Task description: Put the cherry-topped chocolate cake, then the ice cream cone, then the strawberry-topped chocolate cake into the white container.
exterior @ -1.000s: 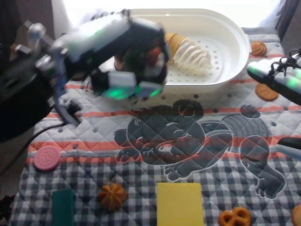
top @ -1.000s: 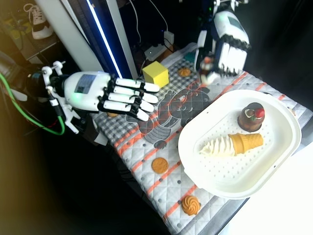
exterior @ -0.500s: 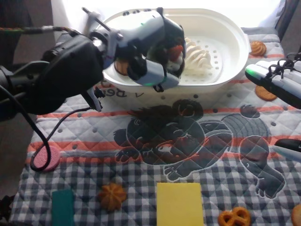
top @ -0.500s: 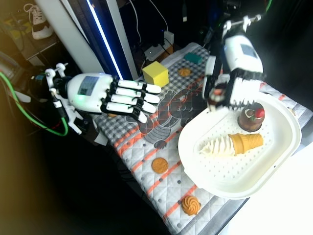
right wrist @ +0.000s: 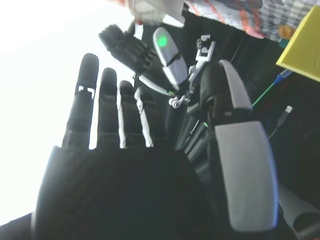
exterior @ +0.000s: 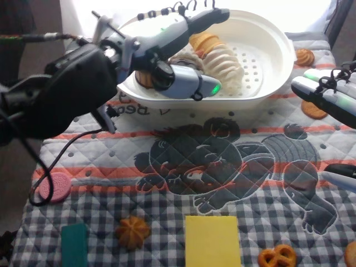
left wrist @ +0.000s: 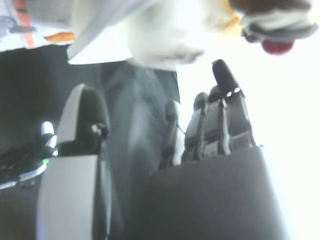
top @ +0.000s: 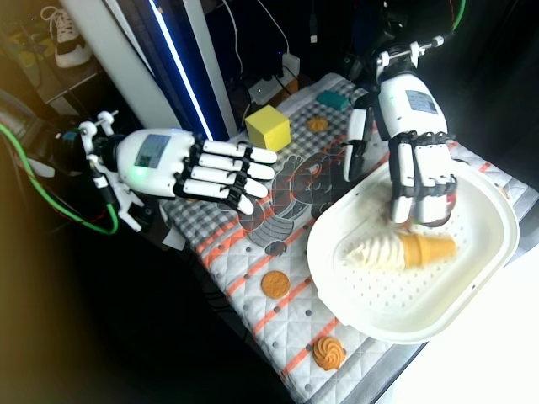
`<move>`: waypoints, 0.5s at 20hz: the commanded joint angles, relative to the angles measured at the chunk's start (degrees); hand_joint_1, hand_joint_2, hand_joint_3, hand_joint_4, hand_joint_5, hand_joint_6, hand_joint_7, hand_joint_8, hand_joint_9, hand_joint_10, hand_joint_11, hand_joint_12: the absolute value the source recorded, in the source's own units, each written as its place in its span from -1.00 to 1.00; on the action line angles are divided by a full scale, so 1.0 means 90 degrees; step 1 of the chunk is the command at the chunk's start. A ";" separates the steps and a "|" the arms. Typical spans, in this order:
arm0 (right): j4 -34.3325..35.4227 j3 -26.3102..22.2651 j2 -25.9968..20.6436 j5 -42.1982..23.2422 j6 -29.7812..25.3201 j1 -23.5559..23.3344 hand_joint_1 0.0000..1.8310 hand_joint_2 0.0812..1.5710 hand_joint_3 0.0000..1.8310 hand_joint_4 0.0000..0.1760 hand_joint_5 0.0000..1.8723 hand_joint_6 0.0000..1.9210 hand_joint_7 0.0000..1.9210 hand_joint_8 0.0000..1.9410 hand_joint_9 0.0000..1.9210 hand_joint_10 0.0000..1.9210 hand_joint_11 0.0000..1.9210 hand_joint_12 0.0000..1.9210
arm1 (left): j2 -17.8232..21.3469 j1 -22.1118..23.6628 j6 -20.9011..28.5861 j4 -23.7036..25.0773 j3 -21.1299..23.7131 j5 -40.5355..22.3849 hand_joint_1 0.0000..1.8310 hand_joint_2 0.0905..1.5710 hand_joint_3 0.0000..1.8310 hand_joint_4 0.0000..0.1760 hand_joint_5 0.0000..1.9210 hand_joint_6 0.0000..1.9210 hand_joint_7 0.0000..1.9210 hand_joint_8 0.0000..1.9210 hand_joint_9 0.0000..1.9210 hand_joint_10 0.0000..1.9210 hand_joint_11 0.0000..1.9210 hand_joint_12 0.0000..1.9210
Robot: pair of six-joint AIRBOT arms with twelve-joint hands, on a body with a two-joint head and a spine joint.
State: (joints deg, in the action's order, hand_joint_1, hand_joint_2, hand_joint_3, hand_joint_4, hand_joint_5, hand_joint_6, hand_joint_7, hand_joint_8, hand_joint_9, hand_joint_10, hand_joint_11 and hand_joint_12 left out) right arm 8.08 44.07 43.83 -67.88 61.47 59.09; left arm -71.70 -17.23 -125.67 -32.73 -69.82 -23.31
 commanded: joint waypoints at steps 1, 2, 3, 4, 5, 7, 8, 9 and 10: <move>-0.0032 0.0014 -0.0013 -0.0807 -0.0033 -0.0036 -0.24 0.56 -1.00 -1.00 -0.97 -0.99 -0.95 -1.00 -1.00 -0.60 -1.00 0.01 | 0.0143 -0.0009 0.0093 0.0205 0.0062 -0.0846 -0.31 0.33 -1.00 0.86 -1.00 -0.97 -1.00 -1.00 -1.00 -1.00 -1.00 -0.93; -0.0032 0.0012 -0.0014 -0.0813 -0.0051 -0.0036 -0.24 0.57 -1.00 -1.00 -0.98 -1.00 -0.95 -1.00 -1.00 -0.60 -1.00 0.01 | 0.0340 -0.0096 0.0339 0.0377 0.0241 -0.1052 -0.28 0.35 -1.00 0.94 -1.00 -0.99 -1.00 -1.00 -1.00 -1.00 -1.00 -0.99; -0.0033 0.0005 -0.0018 -0.0822 -0.0063 -0.0036 -0.25 0.57 -1.00 -1.00 -0.97 -0.99 -0.95 -1.00 -1.00 -0.60 -1.00 0.01 | 0.0576 -0.0202 0.0831 0.0661 0.0409 -0.1242 -0.25 0.35 -1.00 0.91 -1.00 -1.00 -1.00 -1.00 -1.00 -1.00 -1.00 -1.00; -0.0033 -0.0001 -0.0025 -0.0832 -0.0063 -0.0036 -0.26 0.56 -1.00 -1.00 -0.97 -0.99 -0.95 -1.00 -1.00 -0.59 -1.00 0.06 | 0.0746 -0.0288 0.1271 0.0922 0.0511 -0.1372 -0.16 0.34 -1.00 0.60 -1.00 -1.00 -1.00 -1.00 -1.00 -1.00 -1.00 -1.00; -0.0033 -0.0014 -0.0042 -0.0851 -0.0063 -0.0036 -0.29 0.54 -1.00 -1.00 -0.97 -0.99 -0.94 -1.00 -1.00 -0.57 -1.00 0.11 | 0.1005 -0.0442 0.1986 0.1293 0.0685 -0.1646 -0.16 0.35 -1.00 0.52 -1.00 -1.00 -1.00 -1.00 -1.00 -1.00 -1.00 -1.00; -0.0033 -0.0026 -0.0060 -0.0878 -0.0063 -0.0036 -0.26 0.53 -1.00 -1.00 -0.98 -1.00 -0.94 -1.00 -1.00 -0.54 -1.00 0.08 | 0.1331 -0.0658 0.2727 0.1680 0.0909 -0.2048 -0.26 0.39 -0.98 0.60 -1.00 -1.00 -1.00 -1.00 -1.00 -1.00 -1.00 -1.00; -0.0033 -0.0030 -0.0067 -0.0893 -0.0063 -0.0036 -0.24 0.51 -1.00 -1.00 -0.98 -1.00 -0.95 -1.00 -1.00 -0.54 -1.00 0.08 | 0.1454 -0.0755 0.2925 0.1803 0.0998 -0.2195 -0.24 0.50 -1.00 0.49 -1.00 -1.00 -1.00 -1.00 -1.00 -1.00 -1.00 -0.59; -0.0033 -0.0038 -0.0081 -0.0927 -0.0063 -0.0036 -0.25 0.50 -1.00 -1.00 -0.98 -1.00 -0.95 -1.00 -1.00 -0.53 -1.00 0.10 | 0.1716 -0.1000 0.3333 0.1983 0.1203 -0.2579 -0.26 0.51 -1.00 0.71 -1.00 -1.00 -1.00 -1.00 -1.00 -1.00 -1.00 -0.76; -0.0033 -0.0045 -0.0094 -0.0958 -0.0063 -0.0036 -0.25 0.50 -1.00 -1.00 -1.00 -1.00 -0.97 -1.00 -1.00 -0.54 -1.00 0.18 | 0.1939 -0.1256 0.3603 0.2091 0.1389 -0.2917 -0.29 0.51 -1.00 0.94 -1.00 -1.00 -1.00 -1.00 -1.00 -1.00 -1.00 -0.95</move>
State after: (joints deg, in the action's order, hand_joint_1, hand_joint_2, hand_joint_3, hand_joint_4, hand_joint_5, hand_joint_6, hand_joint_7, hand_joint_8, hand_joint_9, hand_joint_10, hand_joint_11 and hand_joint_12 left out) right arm 7.44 43.55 43.31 -69.08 61.19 59.18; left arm -53.47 -30.52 -93.01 -13.54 -56.10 -42.02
